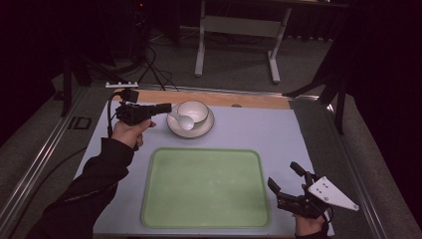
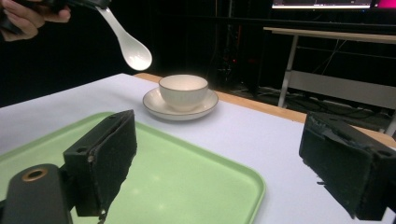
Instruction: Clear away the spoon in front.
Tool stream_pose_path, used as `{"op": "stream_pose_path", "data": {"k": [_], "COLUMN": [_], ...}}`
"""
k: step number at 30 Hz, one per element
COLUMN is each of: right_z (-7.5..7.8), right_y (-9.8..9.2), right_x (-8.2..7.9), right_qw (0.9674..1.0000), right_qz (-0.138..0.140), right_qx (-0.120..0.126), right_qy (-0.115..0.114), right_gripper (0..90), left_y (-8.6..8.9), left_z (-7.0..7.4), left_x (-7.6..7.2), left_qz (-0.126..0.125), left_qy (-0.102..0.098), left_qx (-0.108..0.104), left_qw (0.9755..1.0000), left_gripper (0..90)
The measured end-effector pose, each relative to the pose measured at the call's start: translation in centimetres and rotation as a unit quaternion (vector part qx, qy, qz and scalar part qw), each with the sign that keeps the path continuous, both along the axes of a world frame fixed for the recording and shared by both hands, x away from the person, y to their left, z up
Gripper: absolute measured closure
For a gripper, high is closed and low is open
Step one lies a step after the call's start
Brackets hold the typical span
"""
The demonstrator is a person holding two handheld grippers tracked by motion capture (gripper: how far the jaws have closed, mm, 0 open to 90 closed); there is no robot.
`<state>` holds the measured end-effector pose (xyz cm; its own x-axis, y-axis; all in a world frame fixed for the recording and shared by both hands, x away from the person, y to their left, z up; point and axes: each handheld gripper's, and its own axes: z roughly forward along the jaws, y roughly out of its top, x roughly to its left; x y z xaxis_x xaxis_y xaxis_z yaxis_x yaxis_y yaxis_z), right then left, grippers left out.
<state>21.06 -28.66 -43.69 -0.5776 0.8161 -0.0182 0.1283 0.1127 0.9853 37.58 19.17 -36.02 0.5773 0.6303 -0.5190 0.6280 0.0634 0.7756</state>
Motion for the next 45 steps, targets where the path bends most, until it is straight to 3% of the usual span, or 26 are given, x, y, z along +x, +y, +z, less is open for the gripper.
{"op": "stream_pose_path", "data": {"k": [7,12,17,19,20,25,33,34,35,40,43,44,45], "right_z": [0.0,0.0,-0.1,-0.1,-0.1,-0.1,-0.1,-0.1,-0.1,-0.1,-0.1,-0.1,-0.1], "right_y": [0.0,0.0,0.0,0.0,0.0,0.1,0.1,0.1,0.1,0.1,0.1,0.1,0.0], "right_x": [0.0,0.0,0.0,0.0,0.0,0.1,0.1,0.1,0.1,0.1,0.1,0.1,0.1], "right_qw": [1.0000,1.0000,1.0000,1.0000,1.0000,1.0000,1.0000,1.0000,1.0000,1.0000,1.0000,1.0000,1.0000], "right_qz": [0.001,0.000,0.000,0.000,0.001,0.002,0.004,0.005,0.004,0.006,0.007,0.007,0.007], "right_qx": [-0.001,-0.002,-0.002,-0.002,-0.002,-0.002,-0.003,-0.003,-0.003,-0.004,-0.003,-0.003,-0.003], "right_qy": [0.001,0.002,0.002,0.003,0.004,0.006,0.005,0.005,0.005,0.004,0.004,0.005,0.005], "right_gripper": [11.1,11.1,11.1,11.1,11.1,11.1,11.1,11.1,11.1,11.1,11.1,11.1,11.1], "left_y": [-0.9,-1.8,-2.5,-2.6,-2.8,-3.6,-5.1,-5.4,-5.6,-6.7,-7.3,-7.4,-7.6], "left_z": [0.2,-0.1,-0.5,-0.5,-0.6,-0.8,-2.0,-2.2,-2.3,-2.8,-3.2,-3.4,-3.6], "left_x": [-0.9,-1.4,-1.9,-2.0,-2.1,-2.5,-3.3,-3.4,-3.5,-4.0,-4.2,-4.3,-4.4], "left_qz": [-0.068,-0.117,-0.167,-0.172,-0.193,-0.231,-0.302,-0.313,-0.317,-0.349,-0.375,-0.380,-0.393], "left_qy": [0.005,0.004,0.006,0.007,0.008,0.017,0.038,0.041,0.041,0.051,0.054,0.056,0.056], "left_qx": [0.028,0.046,0.063,0.065,0.070,0.088,0.130,0.136,0.139,0.153,0.161,0.163,0.168], "left_qw": [0.9973,0.9921,0.9839,0.9829,0.9786,0.9688,0.9438,0.9390,0.9373,0.9230,0.9114,0.9088,0.9025], "left_gripper": [85.6,85.6,85.5,85.5,85.5,85.5,85.5,85.4,85.5,85.5,85.4,85.4,85.4]}}
